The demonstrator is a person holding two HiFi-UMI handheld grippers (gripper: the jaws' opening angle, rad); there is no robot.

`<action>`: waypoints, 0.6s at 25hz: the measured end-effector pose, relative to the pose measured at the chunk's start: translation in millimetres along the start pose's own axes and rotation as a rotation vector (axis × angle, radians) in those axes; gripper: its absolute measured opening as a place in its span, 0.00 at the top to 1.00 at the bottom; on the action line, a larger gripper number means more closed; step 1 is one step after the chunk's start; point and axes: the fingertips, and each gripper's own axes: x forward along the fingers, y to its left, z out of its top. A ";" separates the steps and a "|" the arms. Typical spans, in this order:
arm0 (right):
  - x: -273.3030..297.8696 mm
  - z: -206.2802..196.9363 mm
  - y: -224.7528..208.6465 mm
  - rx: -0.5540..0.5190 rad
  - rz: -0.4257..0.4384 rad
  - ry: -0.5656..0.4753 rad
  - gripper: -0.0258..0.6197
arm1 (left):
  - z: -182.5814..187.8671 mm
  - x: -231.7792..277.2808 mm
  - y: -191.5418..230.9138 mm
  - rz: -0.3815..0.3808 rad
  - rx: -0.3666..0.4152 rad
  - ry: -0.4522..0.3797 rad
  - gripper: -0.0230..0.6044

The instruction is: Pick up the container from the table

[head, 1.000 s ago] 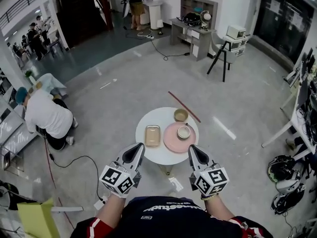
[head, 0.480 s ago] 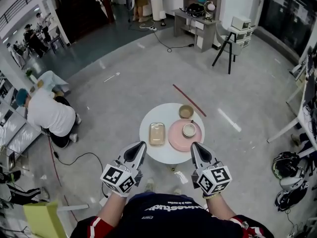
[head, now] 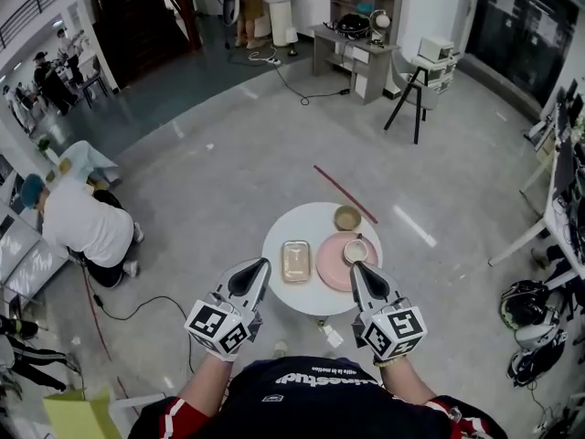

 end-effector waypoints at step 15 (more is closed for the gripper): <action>21.9 -7.3 34.1 -0.025 -0.049 0.008 0.94 | -2.3 -10.4 37.2 -0.066 -0.026 0.004 0.92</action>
